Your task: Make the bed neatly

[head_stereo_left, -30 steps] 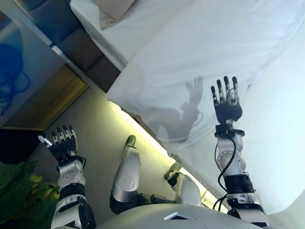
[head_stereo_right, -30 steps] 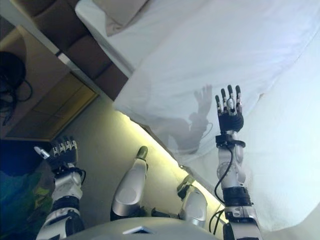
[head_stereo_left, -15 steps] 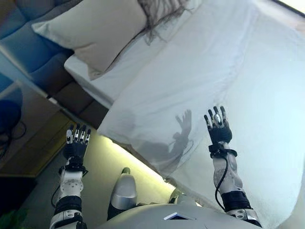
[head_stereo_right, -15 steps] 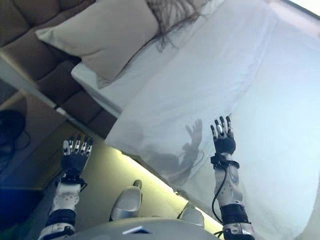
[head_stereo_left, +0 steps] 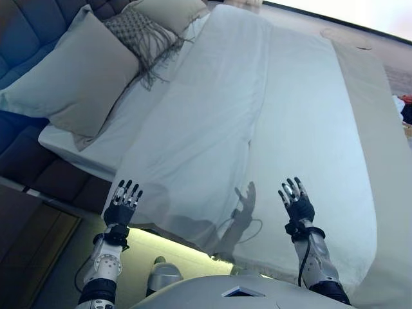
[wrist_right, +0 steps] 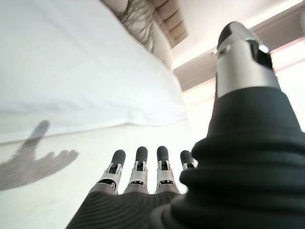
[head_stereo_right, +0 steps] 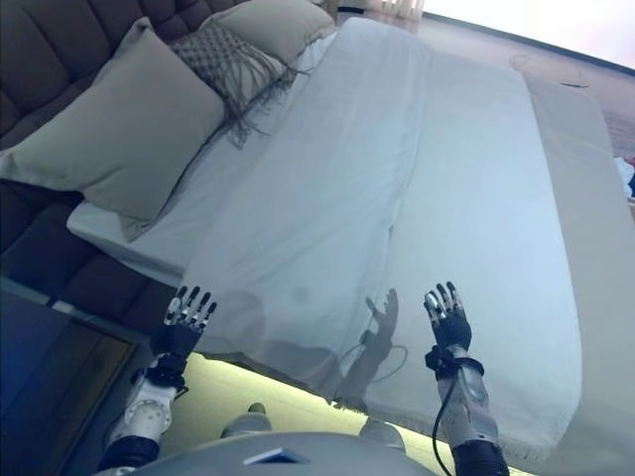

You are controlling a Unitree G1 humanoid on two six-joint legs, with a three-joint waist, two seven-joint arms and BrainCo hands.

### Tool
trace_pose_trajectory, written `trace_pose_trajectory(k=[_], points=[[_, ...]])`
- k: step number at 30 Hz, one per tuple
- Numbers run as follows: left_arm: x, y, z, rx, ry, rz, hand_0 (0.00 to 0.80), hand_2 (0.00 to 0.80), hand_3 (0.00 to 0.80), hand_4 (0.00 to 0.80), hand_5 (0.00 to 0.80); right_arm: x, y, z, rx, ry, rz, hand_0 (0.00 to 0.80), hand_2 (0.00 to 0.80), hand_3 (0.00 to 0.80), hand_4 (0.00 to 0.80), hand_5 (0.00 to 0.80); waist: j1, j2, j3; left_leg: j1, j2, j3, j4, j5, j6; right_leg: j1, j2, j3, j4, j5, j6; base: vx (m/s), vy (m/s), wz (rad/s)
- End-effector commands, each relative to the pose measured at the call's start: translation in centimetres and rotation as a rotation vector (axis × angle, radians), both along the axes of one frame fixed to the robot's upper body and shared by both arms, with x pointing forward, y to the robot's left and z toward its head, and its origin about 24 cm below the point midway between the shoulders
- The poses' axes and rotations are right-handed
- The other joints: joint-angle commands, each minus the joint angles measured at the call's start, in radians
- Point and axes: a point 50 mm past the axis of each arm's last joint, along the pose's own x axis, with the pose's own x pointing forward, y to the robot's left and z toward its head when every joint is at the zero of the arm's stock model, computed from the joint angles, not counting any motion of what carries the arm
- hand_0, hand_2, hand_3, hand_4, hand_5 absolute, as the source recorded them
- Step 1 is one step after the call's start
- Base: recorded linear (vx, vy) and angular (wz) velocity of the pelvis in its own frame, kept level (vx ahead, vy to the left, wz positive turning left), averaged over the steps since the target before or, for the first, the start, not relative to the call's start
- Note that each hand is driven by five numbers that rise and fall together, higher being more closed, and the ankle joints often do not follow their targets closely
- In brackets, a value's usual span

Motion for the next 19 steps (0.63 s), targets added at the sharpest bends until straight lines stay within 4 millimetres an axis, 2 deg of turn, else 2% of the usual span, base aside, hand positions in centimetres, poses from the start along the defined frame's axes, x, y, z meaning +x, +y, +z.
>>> trace_pose_trajectory(k=[1,3,8,13,19], points=[[2.7,0.3,2.6,0.111,-0.113,-0.020,0.000,0.000,0.000,0.000,0.000,1.9,-0.6,2.2,0.002,-0.134,0.022,0.000,0.000,0.000,0.000,0.000,-0.003,0.022,-0.002,-0.026,-0.012,0.016,-0.009,0.020,0.060,0.034,-0.054,-0.035,0.008,0.039,0.055,-0.074,-0.065,-0.04],[2.9,0.3,2.9,0.180,-0.108,-0.045,0.000,0.000,0.000,0.000,0.000,2.1,-0.1,2.5,0.060,-0.184,0.003,0.000,0.000,0.000,0.000,0.000,-0.004,0.021,-0.008,-0.032,-0.011,0.023,-0.015,0.026,0.055,0.036,-0.044,-0.043,-0.011,0.039,0.054,-0.071,-0.074,-0.04],[2.3,0.8,2.6,0.260,-0.074,-0.066,0.000,0.000,0.000,0.000,0.000,2.0,0.4,2.4,0.075,-0.187,-0.033,0.000,0.000,0.000,0.000,0.000,0.000,0.034,-0.018,-0.033,-0.014,0.034,-0.009,0.026,0.054,0.035,-0.043,-0.048,-0.020,0.038,0.054,-0.008,-0.005,0.00],[2.7,0.0,2.3,0.202,-0.068,-0.096,0.000,0.000,0.000,0.000,0.000,1.8,0.8,2.3,0.083,-0.191,-0.047,0.000,0.000,0.000,0.000,0.000,-0.014,0.044,-0.026,-0.028,-0.014,0.054,-0.004,0.023,0.061,0.031,-0.041,-0.040,-0.013,0.028,0.051,0.003,0.008,0.00],[2.7,-0.7,2.2,0.151,-0.078,-0.093,0.000,0.000,0.000,0.000,0.000,2.0,0.9,2.7,0.067,-0.190,-0.029,0.000,0.000,0.000,0.000,0.000,-0.010,0.040,-0.028,-0.021,-0.020,0.043,0.000,0.015,0.069,0.038,-0.040,-0.036,-0.004,0.018,0.046,0.000,0.000,0.00]])
